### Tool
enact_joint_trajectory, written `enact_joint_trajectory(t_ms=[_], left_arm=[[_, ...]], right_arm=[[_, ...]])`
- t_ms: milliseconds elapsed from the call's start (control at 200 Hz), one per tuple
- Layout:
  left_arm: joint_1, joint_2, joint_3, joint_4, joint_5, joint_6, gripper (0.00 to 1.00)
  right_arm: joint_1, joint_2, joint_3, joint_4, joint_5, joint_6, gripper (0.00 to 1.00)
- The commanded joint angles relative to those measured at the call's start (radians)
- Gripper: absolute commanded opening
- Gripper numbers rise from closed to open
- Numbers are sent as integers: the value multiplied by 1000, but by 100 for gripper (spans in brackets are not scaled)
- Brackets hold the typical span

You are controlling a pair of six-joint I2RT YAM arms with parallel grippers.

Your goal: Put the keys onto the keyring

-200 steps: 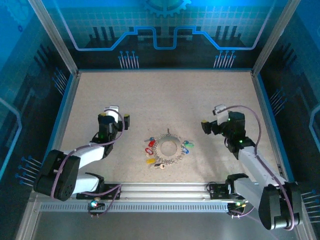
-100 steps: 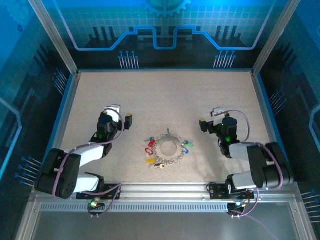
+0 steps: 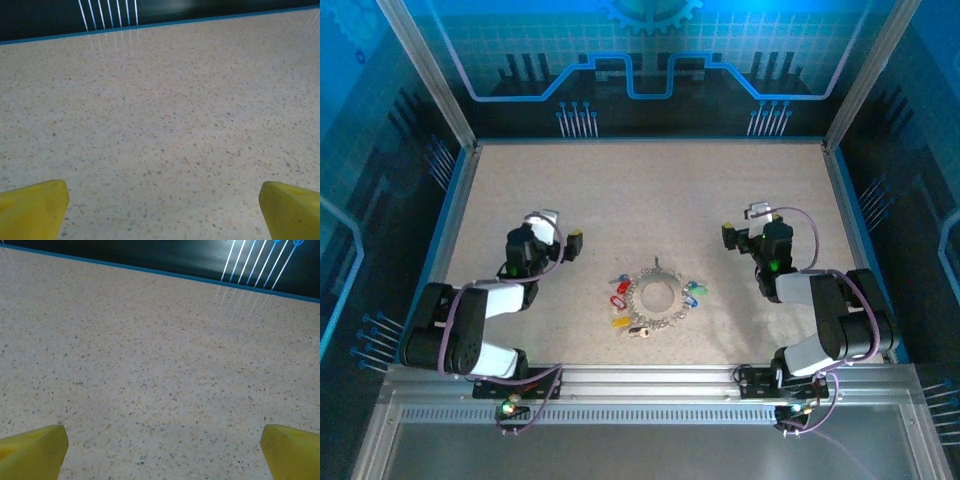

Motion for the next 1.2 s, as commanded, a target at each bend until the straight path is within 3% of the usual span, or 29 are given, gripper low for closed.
enact_joint_trajectory(t_ms=[0, 45, 100, 220, 415, 600, 1196], left_arm=[[60, 78, 2, 111, 118, -55, 99], [77, 134, 6, 189, 118, -80, 99], [88, 120, 39, 95, 56, -118, 99], [88, 128, 36, 119, 56, -121, 99], [88, 127, 38, 113, 48, -118, 99], [49, 124, 28, 126, -49, -100, 99], [45, 125, 11, 159, -55, -97, 99]], right_arm=[[-12, 7, 12, -18, 19, 24, 100], [-12, 7, 12, -19, 18, 23, 100], [-12, 7, 13, -19, 18, 23, 100], [-46, 9, 32, -57, -62, 34, 100], [-45, 10, 32, -55, -60, 33, 100], [-44, 10, 32, -55, -60, 32, 100], [-36, 8, 29, -50, -71, 15, 100]])
